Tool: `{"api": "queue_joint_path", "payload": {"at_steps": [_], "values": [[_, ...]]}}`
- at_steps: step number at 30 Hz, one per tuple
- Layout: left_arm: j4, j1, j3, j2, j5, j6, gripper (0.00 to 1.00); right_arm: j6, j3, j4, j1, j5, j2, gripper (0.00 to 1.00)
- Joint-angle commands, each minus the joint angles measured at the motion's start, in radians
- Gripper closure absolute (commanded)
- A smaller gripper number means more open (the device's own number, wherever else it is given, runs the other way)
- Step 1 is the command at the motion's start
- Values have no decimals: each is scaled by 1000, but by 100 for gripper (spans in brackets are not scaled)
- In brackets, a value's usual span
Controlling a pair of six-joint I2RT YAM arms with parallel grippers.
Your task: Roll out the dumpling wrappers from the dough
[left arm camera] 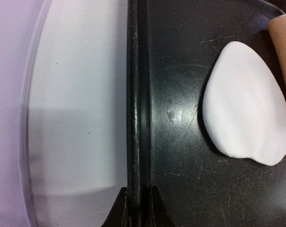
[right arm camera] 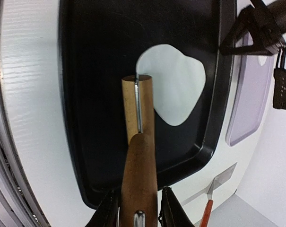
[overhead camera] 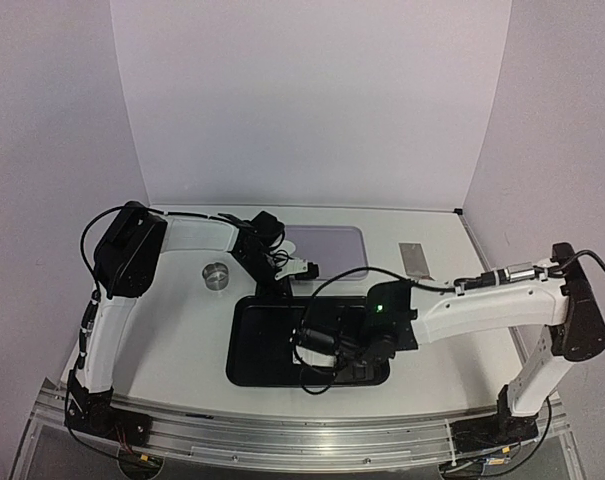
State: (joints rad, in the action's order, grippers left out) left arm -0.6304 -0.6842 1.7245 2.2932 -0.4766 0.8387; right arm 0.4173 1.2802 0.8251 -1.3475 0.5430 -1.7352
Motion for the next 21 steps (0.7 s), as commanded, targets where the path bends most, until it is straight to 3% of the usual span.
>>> {"api": "queue_joint_path", "payload": {"at_steps": [1, 11, 15, 21], "values": [[51, 12, -2, -1, 93, 61, 100, 90, 125, 55, 91, -33, 76, 100], [49, 4, -2, -5, 104, 71, 100, 326, 109, -162, 228, -101, -18, 100], [47, 0, -2, -6, 104, 73, 100, 312, 72, -201, 236, -142, -73, 100], [43, 2, -3, -4, 115, 77, 100, 245, -156, -153, 143, -146, 17, 100]]}}
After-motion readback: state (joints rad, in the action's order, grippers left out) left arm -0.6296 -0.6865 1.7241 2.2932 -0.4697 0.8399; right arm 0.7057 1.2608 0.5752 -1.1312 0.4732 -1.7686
